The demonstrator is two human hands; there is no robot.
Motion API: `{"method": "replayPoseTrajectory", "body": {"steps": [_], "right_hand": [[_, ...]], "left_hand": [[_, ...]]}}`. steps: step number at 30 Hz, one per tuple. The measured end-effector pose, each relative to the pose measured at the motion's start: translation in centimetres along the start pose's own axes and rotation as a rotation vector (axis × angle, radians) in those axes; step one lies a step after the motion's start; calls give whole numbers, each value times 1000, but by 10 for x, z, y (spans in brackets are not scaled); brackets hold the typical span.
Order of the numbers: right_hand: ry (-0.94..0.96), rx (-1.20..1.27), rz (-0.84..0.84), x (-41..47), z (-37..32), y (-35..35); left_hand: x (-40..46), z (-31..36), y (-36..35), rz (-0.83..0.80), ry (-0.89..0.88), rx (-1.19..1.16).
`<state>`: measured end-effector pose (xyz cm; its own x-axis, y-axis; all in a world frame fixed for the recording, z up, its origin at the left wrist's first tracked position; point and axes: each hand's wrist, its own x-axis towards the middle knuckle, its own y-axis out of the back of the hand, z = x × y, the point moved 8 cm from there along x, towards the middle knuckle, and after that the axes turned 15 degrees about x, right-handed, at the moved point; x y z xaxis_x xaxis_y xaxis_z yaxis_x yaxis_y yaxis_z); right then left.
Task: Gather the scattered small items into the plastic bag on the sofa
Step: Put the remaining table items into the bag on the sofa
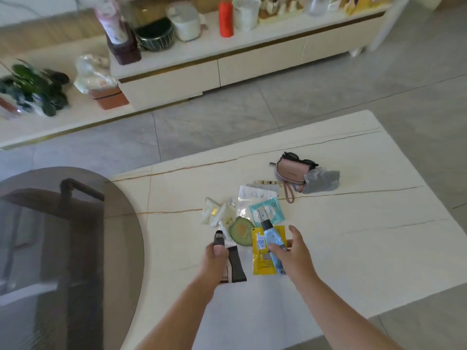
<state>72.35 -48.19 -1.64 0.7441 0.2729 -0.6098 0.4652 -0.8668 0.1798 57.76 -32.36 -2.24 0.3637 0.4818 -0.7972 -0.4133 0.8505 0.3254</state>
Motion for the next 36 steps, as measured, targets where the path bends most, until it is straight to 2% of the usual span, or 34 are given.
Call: {"method": "replayPoseTrajectory", "body": {"steps": [3,8,13,16,20,29,36], "right_hand": [[-37,116,35,-29,-34,36],[32,240,85,-81,-89,99],[52,320,185,-118,-118,161],[57,444,229,-141,-126,202],[31,594,310,-179,-121,269],[112,780,463,-249,-77,442],[155,823,647,-297,-20,571]], "left_hand": [[-41,48,-3,-31,-70,41],[-111,128,-27,-85,-197,55],[-173,188,-68,-183,-348,110],[-212,213,-96,-234,-369,81],[-267,237,-147,-315,-393,96],[-380,273,-301,-517,-576,326],[-429,272,-440,-605,-600,402]]}}
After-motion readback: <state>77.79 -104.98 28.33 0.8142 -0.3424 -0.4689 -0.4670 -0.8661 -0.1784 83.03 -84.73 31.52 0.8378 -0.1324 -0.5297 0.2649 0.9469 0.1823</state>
